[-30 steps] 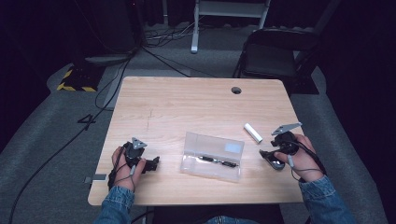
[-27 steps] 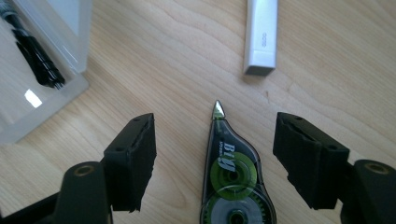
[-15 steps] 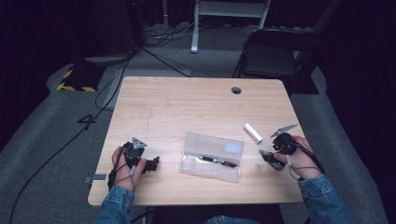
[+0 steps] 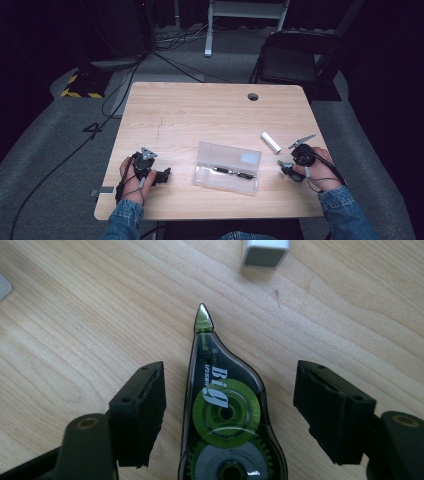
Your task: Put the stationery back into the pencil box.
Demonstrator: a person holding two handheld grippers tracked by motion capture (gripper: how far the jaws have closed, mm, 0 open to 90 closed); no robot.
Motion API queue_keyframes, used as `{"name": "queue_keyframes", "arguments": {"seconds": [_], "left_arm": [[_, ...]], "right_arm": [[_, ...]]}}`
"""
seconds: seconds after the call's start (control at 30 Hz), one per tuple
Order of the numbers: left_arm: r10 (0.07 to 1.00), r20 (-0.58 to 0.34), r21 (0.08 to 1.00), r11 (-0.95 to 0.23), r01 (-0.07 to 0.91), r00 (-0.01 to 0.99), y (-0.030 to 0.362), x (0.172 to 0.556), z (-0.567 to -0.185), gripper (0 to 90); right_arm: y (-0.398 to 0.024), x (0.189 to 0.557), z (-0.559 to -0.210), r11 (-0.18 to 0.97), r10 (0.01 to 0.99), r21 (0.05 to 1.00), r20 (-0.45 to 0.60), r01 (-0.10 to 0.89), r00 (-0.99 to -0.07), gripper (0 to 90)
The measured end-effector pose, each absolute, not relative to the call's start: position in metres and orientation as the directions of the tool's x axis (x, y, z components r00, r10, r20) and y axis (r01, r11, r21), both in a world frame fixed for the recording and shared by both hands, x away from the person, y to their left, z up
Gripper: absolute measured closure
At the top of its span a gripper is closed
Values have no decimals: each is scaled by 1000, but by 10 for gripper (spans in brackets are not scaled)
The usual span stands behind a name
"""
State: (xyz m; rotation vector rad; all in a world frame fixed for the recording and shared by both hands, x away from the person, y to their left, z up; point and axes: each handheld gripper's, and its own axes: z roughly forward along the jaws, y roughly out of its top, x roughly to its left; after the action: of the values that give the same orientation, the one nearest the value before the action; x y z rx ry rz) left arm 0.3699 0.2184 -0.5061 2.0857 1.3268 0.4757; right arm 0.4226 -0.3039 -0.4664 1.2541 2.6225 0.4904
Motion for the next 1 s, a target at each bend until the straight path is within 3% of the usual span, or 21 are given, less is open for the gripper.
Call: {"name": "queue_keyframes", "arguments": {"seconds": [0.3,0.37,0.6,1.0], "left_arm": [[902,-25,665,-308,681,432,218,370,-506,0],[901,-24,664,-309,681,433,218,370,-506,1],[901,-24,665,-309,681,433,218,370,-506,0],[899,-26,664,-311,680,436,218,369,-506,2]], "right_arm": [[-305,424,-469,589,781,363,-27,722,-624,361],[-305,424,-468,587,781,361,-14,725,-625,431],[-305,423,-467,591,776,356,-8,724,-631,517],[-303,426,-465,600,770,332,7,728,-638,527]]}}
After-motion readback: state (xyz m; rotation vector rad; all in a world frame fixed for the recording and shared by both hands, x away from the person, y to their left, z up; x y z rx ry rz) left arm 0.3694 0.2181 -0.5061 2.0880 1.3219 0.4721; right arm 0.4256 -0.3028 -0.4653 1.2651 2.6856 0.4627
